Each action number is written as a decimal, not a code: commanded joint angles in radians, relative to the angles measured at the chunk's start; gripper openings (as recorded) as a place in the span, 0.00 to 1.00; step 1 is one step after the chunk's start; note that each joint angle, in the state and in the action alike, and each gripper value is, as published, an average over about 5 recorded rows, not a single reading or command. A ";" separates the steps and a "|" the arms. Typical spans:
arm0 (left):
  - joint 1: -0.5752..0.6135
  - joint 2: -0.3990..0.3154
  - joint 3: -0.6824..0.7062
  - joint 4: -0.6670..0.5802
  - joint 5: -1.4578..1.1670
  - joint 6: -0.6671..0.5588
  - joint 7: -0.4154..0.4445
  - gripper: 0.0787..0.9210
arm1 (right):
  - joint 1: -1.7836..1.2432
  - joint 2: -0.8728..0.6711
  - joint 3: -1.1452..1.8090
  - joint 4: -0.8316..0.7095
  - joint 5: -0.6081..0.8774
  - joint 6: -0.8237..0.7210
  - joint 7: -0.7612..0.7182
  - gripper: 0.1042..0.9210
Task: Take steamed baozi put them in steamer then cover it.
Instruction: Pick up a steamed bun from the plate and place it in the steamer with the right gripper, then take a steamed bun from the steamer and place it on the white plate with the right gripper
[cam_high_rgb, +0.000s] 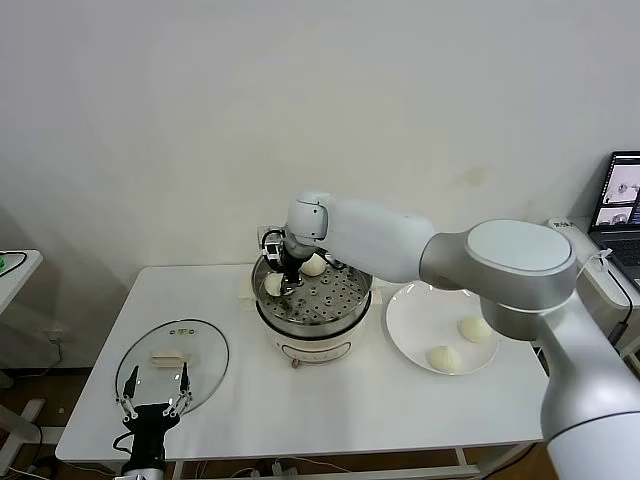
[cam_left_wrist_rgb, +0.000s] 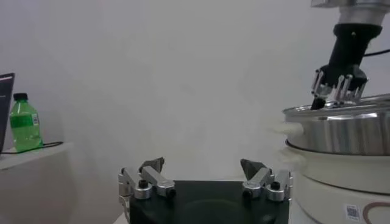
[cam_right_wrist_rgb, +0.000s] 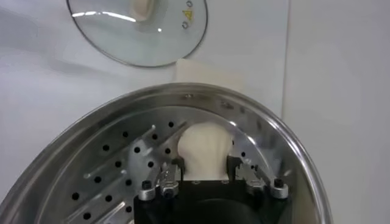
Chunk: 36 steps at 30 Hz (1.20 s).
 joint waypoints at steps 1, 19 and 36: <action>-0.001 0.002 0.000 0.002 -0.004 -0.002 0.000 0.88 | -0.025 0.021 0.011 -0.049 -0.027 -0.002 0.001 0.42; -0.002 -0.001 0.001 0.005 0.004 -0.002 0.000 0.88 | 0.014 -0.010 0.014 0.003 -0.018 -0.019 0.005 0.75; -0.001 0.008 0.000 0.024 -0.001 0.004 0.001 0.88 | 0.246 -0.276 -0.019 0.286 0.043 -0.043 0.011 0.88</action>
